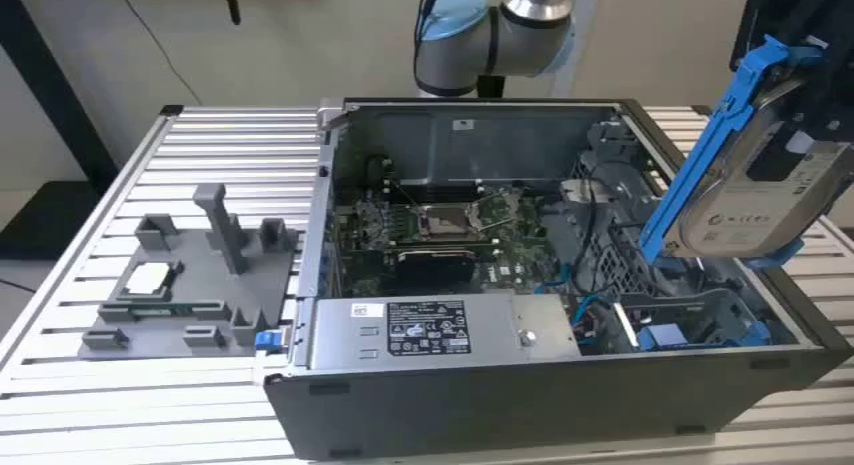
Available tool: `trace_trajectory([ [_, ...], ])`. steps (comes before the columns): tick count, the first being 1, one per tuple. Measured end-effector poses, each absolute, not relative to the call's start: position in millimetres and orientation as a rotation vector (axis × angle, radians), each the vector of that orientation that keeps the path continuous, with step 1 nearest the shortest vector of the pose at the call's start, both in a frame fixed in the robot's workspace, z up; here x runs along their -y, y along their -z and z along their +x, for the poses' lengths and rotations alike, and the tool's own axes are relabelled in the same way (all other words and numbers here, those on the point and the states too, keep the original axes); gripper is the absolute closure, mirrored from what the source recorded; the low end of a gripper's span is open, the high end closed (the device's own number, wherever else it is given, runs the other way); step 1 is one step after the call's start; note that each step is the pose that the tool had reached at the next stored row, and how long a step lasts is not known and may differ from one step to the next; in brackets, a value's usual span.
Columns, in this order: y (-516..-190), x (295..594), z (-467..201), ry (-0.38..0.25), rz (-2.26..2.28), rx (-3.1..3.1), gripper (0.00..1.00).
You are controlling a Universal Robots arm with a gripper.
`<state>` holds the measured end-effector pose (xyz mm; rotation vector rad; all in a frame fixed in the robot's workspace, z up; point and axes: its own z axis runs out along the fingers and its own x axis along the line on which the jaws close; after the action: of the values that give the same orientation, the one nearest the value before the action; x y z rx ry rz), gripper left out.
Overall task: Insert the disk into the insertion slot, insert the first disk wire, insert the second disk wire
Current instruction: 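Insert the disk into the insertion slot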
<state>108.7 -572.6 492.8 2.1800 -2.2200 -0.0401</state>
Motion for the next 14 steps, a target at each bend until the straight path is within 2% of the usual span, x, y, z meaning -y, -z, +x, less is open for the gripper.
trace_trajectory([
  [14, -489.5, 572.7, 108.7, 0.04, 2.18, 2.22, 0.68],
])
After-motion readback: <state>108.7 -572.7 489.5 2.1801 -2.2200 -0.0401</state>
